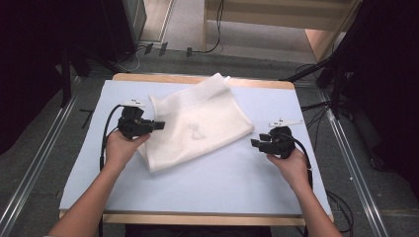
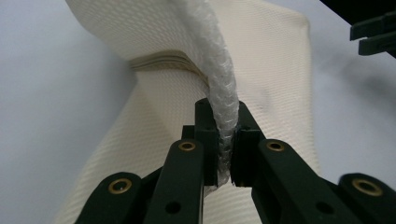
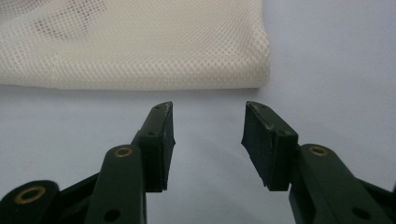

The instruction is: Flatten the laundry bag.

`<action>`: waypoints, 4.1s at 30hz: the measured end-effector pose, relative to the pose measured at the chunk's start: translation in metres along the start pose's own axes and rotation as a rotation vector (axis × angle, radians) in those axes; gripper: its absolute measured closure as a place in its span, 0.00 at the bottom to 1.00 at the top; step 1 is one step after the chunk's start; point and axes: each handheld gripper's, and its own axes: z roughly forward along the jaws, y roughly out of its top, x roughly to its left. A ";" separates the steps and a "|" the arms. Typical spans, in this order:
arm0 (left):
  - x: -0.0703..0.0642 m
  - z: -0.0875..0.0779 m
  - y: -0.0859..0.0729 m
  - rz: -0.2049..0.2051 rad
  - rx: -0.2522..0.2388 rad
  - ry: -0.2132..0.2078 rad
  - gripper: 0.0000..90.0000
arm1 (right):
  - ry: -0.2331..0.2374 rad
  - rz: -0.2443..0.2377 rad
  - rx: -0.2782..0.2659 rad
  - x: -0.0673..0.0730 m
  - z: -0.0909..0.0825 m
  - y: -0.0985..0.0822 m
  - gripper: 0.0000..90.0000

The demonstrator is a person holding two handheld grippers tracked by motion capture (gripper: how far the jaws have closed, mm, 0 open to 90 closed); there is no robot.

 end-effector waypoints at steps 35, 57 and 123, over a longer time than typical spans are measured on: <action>-0.076 0.091 -0.023 0.151 0.169 -0.150 0.90 | 0.134 -0.058 -0.108 0.071 0.038 0.067 0.52; -0.062 0.029 -0.013 0.075 0.133 -0.212 0.65 | 0.183 -0.068 0.032 0.075 0.068 0.068 0.93; 0.085 0.018 -0.007 -0.190 0.142 0.037 0.99 | 0.221 -0.059 -0.018 0.080 -0.008 0.019 0.95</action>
